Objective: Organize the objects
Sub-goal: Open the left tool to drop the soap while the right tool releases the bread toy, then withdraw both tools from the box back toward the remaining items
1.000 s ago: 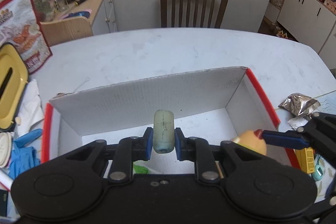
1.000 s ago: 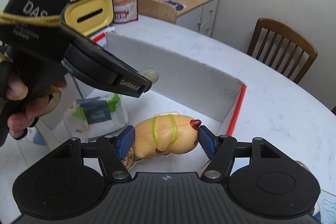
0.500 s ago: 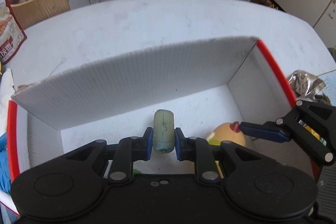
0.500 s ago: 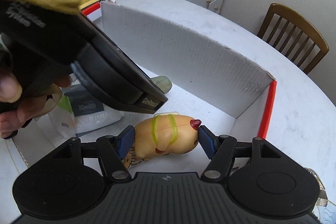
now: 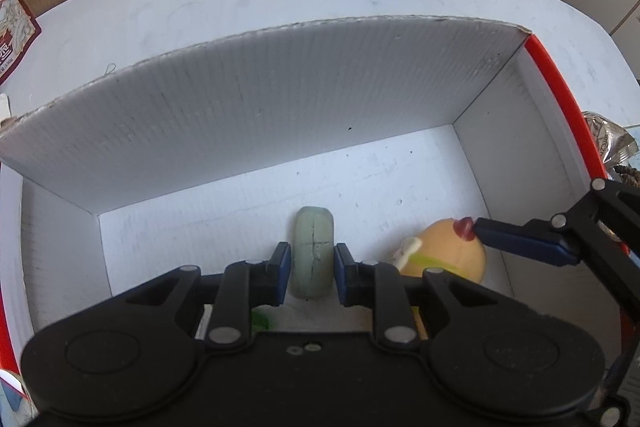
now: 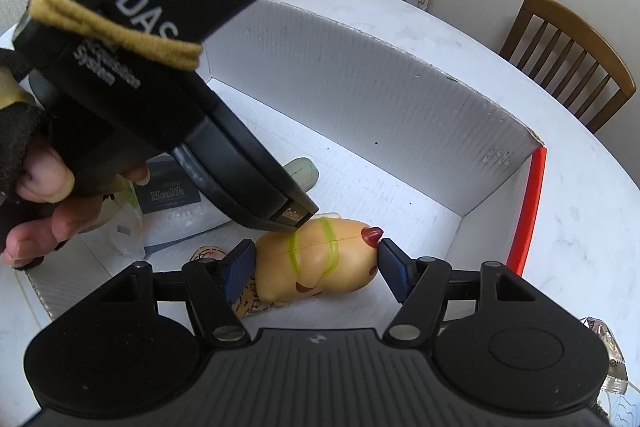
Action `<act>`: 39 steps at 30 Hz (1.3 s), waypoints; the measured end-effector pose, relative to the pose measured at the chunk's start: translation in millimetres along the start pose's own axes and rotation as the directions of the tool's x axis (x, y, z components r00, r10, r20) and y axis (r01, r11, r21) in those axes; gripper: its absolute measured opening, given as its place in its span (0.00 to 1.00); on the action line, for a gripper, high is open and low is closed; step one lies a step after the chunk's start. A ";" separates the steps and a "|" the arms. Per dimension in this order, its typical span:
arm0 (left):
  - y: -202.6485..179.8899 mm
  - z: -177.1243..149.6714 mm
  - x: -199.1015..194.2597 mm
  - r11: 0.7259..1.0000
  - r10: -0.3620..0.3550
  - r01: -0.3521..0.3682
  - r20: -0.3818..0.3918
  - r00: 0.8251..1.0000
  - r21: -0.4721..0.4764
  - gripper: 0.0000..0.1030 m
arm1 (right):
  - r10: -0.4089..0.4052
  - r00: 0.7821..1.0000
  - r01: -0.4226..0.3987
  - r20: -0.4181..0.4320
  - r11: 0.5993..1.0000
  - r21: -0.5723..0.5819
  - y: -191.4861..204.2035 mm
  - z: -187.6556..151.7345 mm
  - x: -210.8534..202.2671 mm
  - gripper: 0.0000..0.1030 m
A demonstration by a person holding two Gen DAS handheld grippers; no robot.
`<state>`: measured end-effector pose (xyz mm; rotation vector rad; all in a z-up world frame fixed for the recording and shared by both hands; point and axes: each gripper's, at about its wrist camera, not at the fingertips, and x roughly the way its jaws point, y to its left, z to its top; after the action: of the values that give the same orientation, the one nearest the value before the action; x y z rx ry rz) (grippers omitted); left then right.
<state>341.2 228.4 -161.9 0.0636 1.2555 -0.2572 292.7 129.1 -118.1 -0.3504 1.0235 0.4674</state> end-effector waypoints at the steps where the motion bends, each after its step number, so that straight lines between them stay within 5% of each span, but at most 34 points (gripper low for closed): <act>1: -0.3 -0.7 -1.2 1.000 -0.004 0.004 0.006 1.000 0.002 0.22 | -0.002 1.000 0.002 0.001 1.000 0.001 -0.5 -0.1 -0.4 0.66; 24: -16.1 -16.7 -70.4 1.000 -0.016 0.018 0.181 0.983 -0.011 0.33 | 0.016 0.984 -0.036 0.177 0.993 0.111 -14.6 -23.9 -87.8 0.70; 39: -55.0 -41.8 -130.2 1.000 -0.006 0.003 0.310 0.951 0.008 0.45 | 0.008 0.943 -0.076 0.333 0.978 0.193 -43.6 -62.1 -157.8 0.73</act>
<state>252.6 203.4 -46.8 0.0257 0.9415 -0.2648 201.4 29.2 -7.0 -0.0615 0.7423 0.4383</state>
